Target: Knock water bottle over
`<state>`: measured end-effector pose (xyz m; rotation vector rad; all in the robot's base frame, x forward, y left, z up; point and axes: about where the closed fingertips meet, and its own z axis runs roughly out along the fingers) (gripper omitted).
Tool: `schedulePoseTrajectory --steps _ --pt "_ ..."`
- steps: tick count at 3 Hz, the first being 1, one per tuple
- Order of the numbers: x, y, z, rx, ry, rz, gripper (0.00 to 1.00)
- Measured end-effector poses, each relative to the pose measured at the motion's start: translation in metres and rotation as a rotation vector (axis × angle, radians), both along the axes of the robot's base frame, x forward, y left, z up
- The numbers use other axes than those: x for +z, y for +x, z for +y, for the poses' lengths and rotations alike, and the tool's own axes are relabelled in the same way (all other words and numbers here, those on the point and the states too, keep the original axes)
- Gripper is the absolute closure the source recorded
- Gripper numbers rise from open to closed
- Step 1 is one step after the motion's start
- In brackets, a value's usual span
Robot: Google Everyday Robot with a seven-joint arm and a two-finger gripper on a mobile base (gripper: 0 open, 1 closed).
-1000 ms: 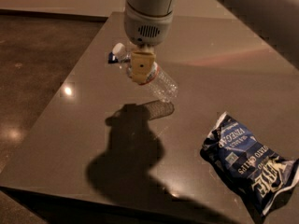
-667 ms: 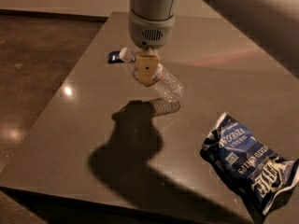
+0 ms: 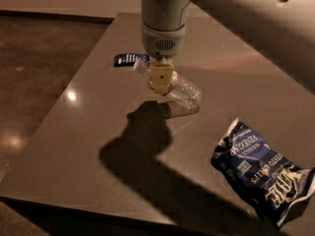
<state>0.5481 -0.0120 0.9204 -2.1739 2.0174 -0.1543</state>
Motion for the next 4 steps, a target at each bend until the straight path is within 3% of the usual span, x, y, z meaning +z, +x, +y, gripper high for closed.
schedulePoseTrajectory --steps 1,4 --pt "-0.011 0.003 -0.005 0.005 -0.032 0.01 0.85" --pt "-0.04 -0.004 -0.03 0.012 -0.095 0.05 0.14"
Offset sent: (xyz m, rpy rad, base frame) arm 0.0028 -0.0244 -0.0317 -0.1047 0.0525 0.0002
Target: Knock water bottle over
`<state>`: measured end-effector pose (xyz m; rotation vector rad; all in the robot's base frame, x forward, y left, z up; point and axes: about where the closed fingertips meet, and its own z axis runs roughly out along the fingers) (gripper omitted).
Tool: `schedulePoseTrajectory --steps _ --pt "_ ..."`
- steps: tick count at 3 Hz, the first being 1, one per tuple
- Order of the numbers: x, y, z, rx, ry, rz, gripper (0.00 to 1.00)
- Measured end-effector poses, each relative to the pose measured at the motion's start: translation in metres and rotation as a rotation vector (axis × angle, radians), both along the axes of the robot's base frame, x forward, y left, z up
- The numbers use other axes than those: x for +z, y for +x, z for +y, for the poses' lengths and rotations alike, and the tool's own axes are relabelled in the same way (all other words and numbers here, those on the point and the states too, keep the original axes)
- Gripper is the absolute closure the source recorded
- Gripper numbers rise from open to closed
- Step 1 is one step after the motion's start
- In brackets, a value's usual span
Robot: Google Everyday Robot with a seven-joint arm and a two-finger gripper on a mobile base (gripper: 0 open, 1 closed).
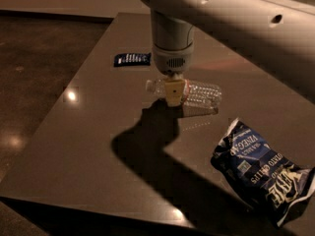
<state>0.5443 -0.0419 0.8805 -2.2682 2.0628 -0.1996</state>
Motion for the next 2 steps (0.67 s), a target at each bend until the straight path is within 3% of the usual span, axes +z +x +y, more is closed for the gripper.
schedulePoseTrajectory --steps 1,2 --pt "-0.0065 -0.0209 -0.0135 0.009 0.023 0.043 0.0" --pt "-0.0065 -0.0209 -0.0135 0.009 0.023 0.043 0.0"
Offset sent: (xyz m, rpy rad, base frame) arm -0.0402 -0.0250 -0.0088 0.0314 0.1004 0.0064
